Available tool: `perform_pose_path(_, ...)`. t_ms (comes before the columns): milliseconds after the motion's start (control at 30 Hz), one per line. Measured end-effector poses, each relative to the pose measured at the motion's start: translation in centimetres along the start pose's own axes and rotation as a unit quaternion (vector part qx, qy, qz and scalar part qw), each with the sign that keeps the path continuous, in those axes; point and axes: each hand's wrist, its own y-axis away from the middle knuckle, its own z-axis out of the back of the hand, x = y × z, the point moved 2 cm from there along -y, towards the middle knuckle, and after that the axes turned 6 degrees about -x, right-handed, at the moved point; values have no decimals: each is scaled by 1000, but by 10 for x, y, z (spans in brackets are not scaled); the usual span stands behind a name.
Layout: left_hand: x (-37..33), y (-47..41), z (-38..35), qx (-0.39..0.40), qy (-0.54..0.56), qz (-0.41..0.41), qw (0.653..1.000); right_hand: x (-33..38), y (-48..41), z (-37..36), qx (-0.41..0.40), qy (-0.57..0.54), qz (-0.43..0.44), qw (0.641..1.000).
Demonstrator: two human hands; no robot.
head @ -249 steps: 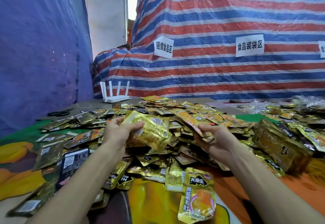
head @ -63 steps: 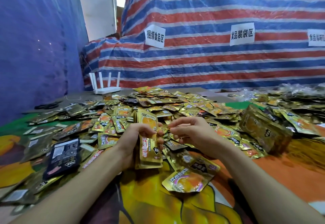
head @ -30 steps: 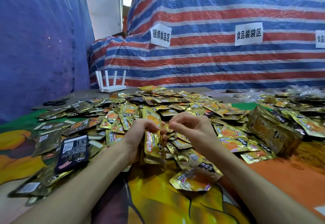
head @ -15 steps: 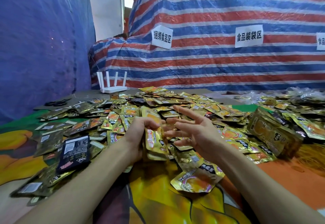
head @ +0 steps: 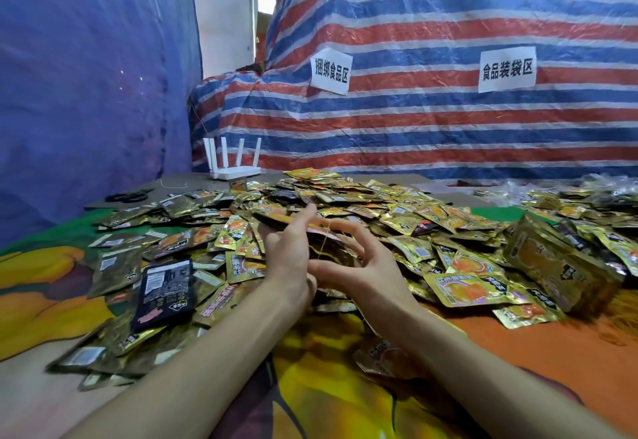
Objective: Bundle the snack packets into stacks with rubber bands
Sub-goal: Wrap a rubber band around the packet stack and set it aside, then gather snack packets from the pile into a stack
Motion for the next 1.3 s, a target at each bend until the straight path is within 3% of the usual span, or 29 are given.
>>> perform_pose_path(167, 5, 9, -5, 90, -23, 43, 995, 0, 0, 0, -44, -18, 25, 999)
perform_pose_path(433, 5, 11, -5, 132, -2, 83, 988, 5, 0, 1, -43, 21, 5, 999)
perform_pose_path(567, 5, 8, -2, 136, 35, 122, 982, 6, 1, 1, -63, 139, -2, 988)
perform_pose_path(733, 7, 3, 0, 162, 34, 136, 977, 4, 1, 6, -59, 54, -29, 996)
perform_pose_path(867, 7, -1, 1, 221, 43, 115, 968, 7, -10, 18, -78, -42, -115, 989)
perform_pose_path(967, 9, 2, 0, 262, -25, 91, 961, 12, -10, 21, 32, -81, -173, 981)
perform_pose_path(1067, 10, 11, -4, 271, -115, 62, 954, 17, -8, 28, 76, -89, -155, 981)
perform_pose_path(1167, 11, 17, -6, 240, -153, -15, 959, 26, -9, 48, 47, -55, -130, 989)
perform_pose_path(1300, 8, 19, -5, 235, -203, -96, 946, 37, -7, 92, -77, 76, -116, 987)
